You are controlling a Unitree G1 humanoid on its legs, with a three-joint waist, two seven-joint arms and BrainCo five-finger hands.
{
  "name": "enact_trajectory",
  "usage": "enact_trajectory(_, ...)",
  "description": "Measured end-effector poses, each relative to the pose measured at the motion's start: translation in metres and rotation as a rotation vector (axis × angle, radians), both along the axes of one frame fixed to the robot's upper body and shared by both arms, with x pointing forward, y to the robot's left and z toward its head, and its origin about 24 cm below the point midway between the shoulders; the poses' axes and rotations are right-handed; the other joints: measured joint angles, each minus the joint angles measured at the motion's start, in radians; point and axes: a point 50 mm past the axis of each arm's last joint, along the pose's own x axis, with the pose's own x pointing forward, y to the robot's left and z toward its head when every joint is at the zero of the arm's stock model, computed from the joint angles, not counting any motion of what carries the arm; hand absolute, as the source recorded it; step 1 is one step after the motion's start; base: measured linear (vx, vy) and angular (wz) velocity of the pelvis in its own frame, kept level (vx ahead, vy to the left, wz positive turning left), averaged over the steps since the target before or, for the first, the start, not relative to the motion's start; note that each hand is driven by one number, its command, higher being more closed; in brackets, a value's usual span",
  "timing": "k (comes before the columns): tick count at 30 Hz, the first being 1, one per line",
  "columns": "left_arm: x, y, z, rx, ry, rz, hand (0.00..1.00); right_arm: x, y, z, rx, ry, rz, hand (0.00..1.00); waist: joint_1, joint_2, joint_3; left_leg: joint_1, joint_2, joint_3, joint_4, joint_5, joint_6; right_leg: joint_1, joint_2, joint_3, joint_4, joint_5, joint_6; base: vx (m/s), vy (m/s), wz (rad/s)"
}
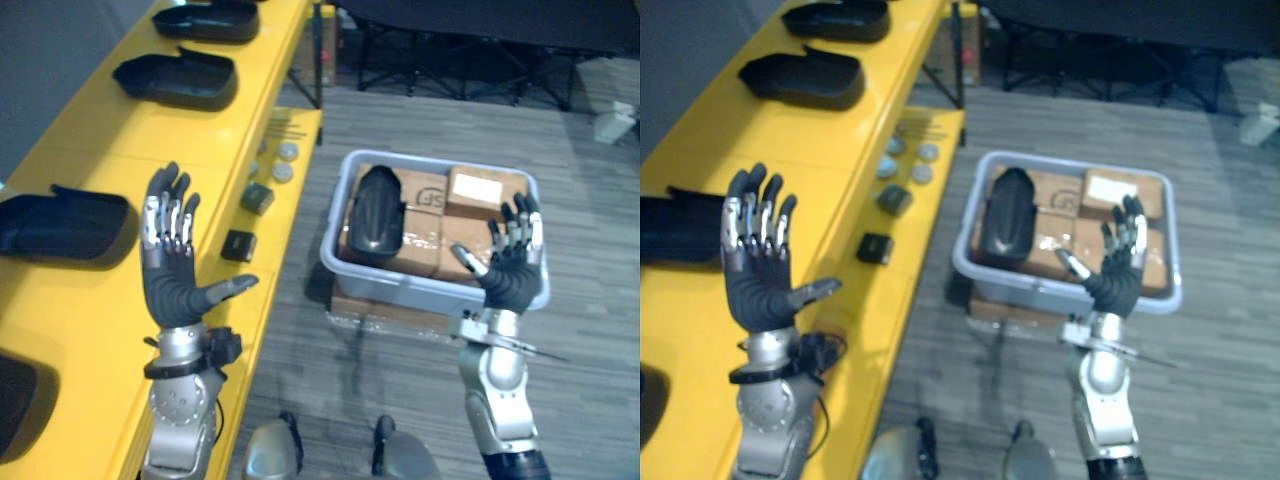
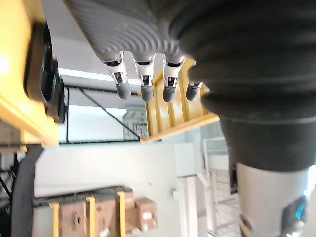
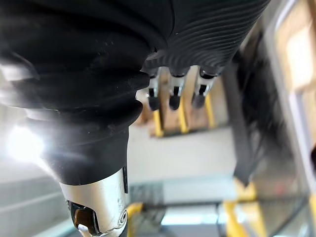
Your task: Walk over and take plastic housings, then place them on the shelf
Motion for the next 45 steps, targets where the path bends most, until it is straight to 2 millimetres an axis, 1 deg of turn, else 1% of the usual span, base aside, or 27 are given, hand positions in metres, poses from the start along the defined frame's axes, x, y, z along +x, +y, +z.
enact_trajectory(4,0.0,-0.003,-0.003,-0.073,0.011,-0.025,0.0,-0.001,-0.019,-0.009,-0.004,0.068,-0.068,0.0,-0.02,0.0,0.001,-0.001,0.006,-0.002,0.0,0.007,0.003,-0.005,0.015,0.026,-0.035,0.025,-0.004,-0.02,-0.032,-0.25)
enact_trajectory(7,0.009,-0.012,-0.016,-0.064,0.077,-0.07,0.0,-0.002,-0.03,-0.015,-0.012,0.105,-0.106,0.0,-0.028,0.004,0.003,-0.002,-0.004,-0.001,-0.026,0.018,0.01,-0.004,0.014,0.035,-0.084,0.068,-0.003,-0.02,0.026,-0.22)
enact_trajectory(10,0.023,-0.028,-0.045,-0.037,0.253,-0.136,0.0,0.005,-0.038,-0.022,-0.007,0.163,-0.152,0.0,-0.039,0.005,0.003,-0.004,-0.024,-0.001,-0.046,0.031,0.016,0.001,0.001,0.035,-0.129,0.105,0.002,-0.07,0.057,-0.05)
enact_trajectory(11,0.027,-0.033,-0.058,-0.024,0.328,-0.151,0.0,0.009,-0.039,-0.025,-0.008,0.192,-0.158,0.0,-0.043,0.004,0.004,-0.006,-0.031,-0.001,-0.05,0.035,0.019,0.002,-0.005,0.035,-0.14,0.115,0.004,-0.08,0.055,0.0)
enact_trajectory(13,0.03,-0.037,-0.074,-0.003,0.422,-0.168,0.0,0.015,-0.041,-0.027,-0.008,0.216,-0.163,0.0,-0.046,0.006,0.01,-0.008,-0.044,-0.003,-0.054,0.04,0.024,0.002,-0.016,0.034,-0.153,0.128,0.007,-0.09,0.059,0.01)
enact_trajectory(15,0.032,-0.038,-0.085,0.015,0.493,-0.18,0.0,0.025,-0.042,-0.028,-0.008,0.23,-0.17,0.0,-0.046,0.007,0.012,-0.017,-0.056,-0.009,-0.052,0.043,0.029,0.002,-0.026,0.029,-0.164,0.139,0.01,-0.11,0.066,0.09)
enact_trajectory(16,0.034,-0.04,-0.094,0.034,0.544,-0.195,0.0,0.037,-0.046,-0.024,-0.006,0.241,-0.169,0.0,-0.043,0.011,0.025,-0.022,-0.068,-0.022,-0.052,0.048,0.034,0.002,-0.036,0.021,-0.164,0.141,0.012,-0.1,0.058,0.16)
enact_trajectory(17,0.035,-0.041,-0.097,0.044,0.564,-0.206,0.0,0.043,-0.048,-0.022,-0.009,0.245,-0.169,0.0,-0.039,0.012,0.032,-0.022,-0.073,-0.025,-0.053,0.051,0.037,0.003,-0.04,0.019,-0.164,0.143,0.013,-0.14,0.066,0.19)
enact_trajectory(18,0.036,-0.045,-0.104,0.073,0.604,-0.237,0.0,0.055,-0.053,-0.015,-0.01,0.246,-0.174,0.0,-0.022,0.016,0.049,-0.023,-0.078,-0.028,-0.056,0.058,0.042,0.002,-0.05,0.015,-0.163,0.146,0.017,-0.1,0.042,0.11)
enact_trajectory(19,0.037,-0.047,-0.108,0.085,0.626,-0.251,0.0,0.061,-0.057,-0.011,-0.015,0.242,-0.182,0.0,-0.015,0.019,0.059,-0.025,-0.082,-0.03,-0.056,0.06,0.045,0.003,-0.054,0.011,-0.163,0.148,0.019,-0.12,0.049,0.27)
enact_trajectory(21,0.036,-0.054,-0.129,0.12,0.732,-0.29,0.0,0.087,-0.072,0.015,-0.029,0.21,-0.22,0.0,-0.009,0.032,0.089,-0.06,-0.108,-0.074,-0.056,0.082,0.057,-0.004,-0.074,-0.036,-0.163,0.156,0.026,-0.1,0.042,0.54)
enact_trajectory(22,0.037,-0.054,-0.134,0.129,0.754,-0.294,0.0,0.095,-0.075,0.024,-0.029,0.199,-0.228,0.0,-0.001,0.035,0.104,-0.065,-0.112,-0.08,-0.056,0.086,0.059,-0.003,-0.077,-0.043,-0.163,0.159,0.027,-0.1,0.039,0.5)
enact_trajectory(24,0.034,-0.053,-0.155,0.15,0.852,-0.29,0.0,0.117,-0.09,0.056,-0.025,0.184,-0.266,0.0,0.032,0.041,0.122,-0.113,-0.126,-0.108,-0.053,0.103,0.066,-0.031,-0.086,-0.07,-0.162,0.168,0.031,-0.09,0.033,0.38)
enact_trajectory(25,0.032,-0.053,-0.161,0.16,0.878,-0.29,0.0,0.121,-0.094,0.063,-0.02,0.187,-0.275,0.0,0.04,0.042,0.122,-0.128,-0.128,-0.115,-0.052,0.106,0.066,-0.038,-0.088,-0.079,-0.161,0.17,0.032,-0.05,0.026,0.47)
enact_trajectory(27,0.024,-0.054,-0.188,0.204,0.992,-0.288,0.0,0.132,-0.109,0.085,-0.014,0.207,-0.339,0.0,0.079,0.068,0.138,-0.155,-0.137,-0.142,-0.034,0.109,0.068,-0.047,-0.093,-0.113,-0.149,0.171,0.032,-0.03,0.029,0.35)
enact_trajectory(28,0.021,-0.054,-0.193,0.205,1.014,-0.285,0.0,0.134,-0.112,0.091,-0.02,0.21,-0.356,0.0,0.09,0.077,0.141,-0.163,-0.138,-0.148,-0.029,0.109,0.069,-0.054,-0.095,-0.121,-0.141,0.171,0.032,-0.04,0.037,0.28)
enact_trajectory(30,0.01,-0.057,-0.208,0.213,1.06,-0.289,0.0,0.137,-0.123,0.116,0.009,0.196,-0.41,0.0,0.112,0.123,0.164,-0.183,-0.151,-0.179,-0.017,0.112,0.073,-0.064,-0.105,-0.152,-0.113,0.171,0.032,-0.05,0.062,0.31)
enact_trajectory(32,0.002,-0.053,-0.217,0.206,1.09,-0.267,0.0,0.14,-0.126,0.125,0.015,0.216,-0.441,0.0,0.134,0.129,0.162,-0.211,-0.16,-0.184,-0.015,0.119,0.082,-0.091,-0.115,-0.169,-0.1,0.17,0.032,-0.06,0.064,0.18)
enact_trajectory(33,0.0,-0.052,-0.22,0.206,1.1,-0.263,0.0,0.14,-0.131,0.129,0.018,0.235,-0.468,0.0,0.145,0.139,0.167,-0.221,-0.164,-0.191,-0.008,0.12,0.085,-0.097,-0.118,-0.176,-0.094,0.17,0.031,-0.08,0.085,0.25)
enact_trajectory(34,-0.003,-0.054,-0.223,0.205,1.106,-0.268,0.0,0.138,-0.139,0.135,0.024,0.268,-0.518,0.0,0.159,0.156,0.175,-0.236,-0.169,-0.197,0.005,0.12,0.085,-0.107,-0.124,-0.19,-0.079,0.168,0.029,-0.07,0.075,0.21)
enact_trajectory(36,-0.005,-0.057,-0.225,0.21,1.107,-0.281,0.0,0.135,-0.146,0.141,0.038,0.28,-0.556,0.0,0.173,0.17,0.181,-0.243,-0.176,-0.197,0.008,0.122,0.088,-0.117,-0.134,-0.2,-0.067,0.162,0.022,-0.09,0.079,0.1)
enact_trajectory(37,-0.008,-0.059,-0.227,0.203,1.104,-0.279,0.0,0.134,-0.15,0.147,0.042,0.311,-0.593,0.0,0.178,0.188,0.184,-0.265,-0.184,-0.197,0.015,0.126,0.094,-0.139,-0.145,-0.203,-0.052,0.157,0.022,-0.07,0.063,0.05)
enact_trajectory(38,-0.009,-0.059,-0.227,0.202,1.105,-0.277,0.0,0.135,-0.15,0.147,0.044,0.32,-0.598,0.0,0.18,0.19,0.184,-0.27,-0.185,-0.197,0.016,0.127,0.096,-0.143,-0.147,-0.203,-0.05,0.156,0.022,-0.1,0.086,0.08)
enact_trajectory(39,-0.009,-0.059,-0.228,0.192,1.101,-0.272,0.0,0.134,-0.153,0.142,0.059,0.36,-0.625,0.0,0.183,0.193,0.183,-0.284,-0.187,-0.198,0.017,0.131,0.099,-0.156,-0.151,-0.208,-0.046,0.157,0.023,-0.09,0.055,0.07)
enact_trajectory(40,-0.009,-0.06,-0.227,0.172,1.097,-0.266,0.0,0.132,-0.158,0.132,0.082,0.423,-0.67,0.0,0.187,0.194,0.183,-0.295,-0.189,-0.201,0.018,0.136,0.1,-0.167,-0.153,-0.215,-0.039,0.156,0.023,-0.09,0.055,0.08)
enact_trajectory(43,-0.009,-0.061,-0.226,0.14,1.089,-0.261,0.0,0.127,-0.167,0.123,0.104,0.485,-0.731,0.0,0.196,0.195,0.183,-0.308,-0.19,-0.205,0.019,0.141,0.099,-0.179,-0.154,-0.22,-0.034,0.155,0.022,-0.05,0.018,0.06)
enact_trajectory(45,-0.01,-0.065,-0.227,0.127,1.081,-0.265,0.0,0.12,-0.175,0.12,0.122,0.523,-0.798,0.0,0.197,0.206,0.175,-0.32,-0.192,-0.219,0.027,0.141,0.099,-0.185,-0.155,-0.23,-0.023,0.148,0.015,-0.03,0.017,0.13)
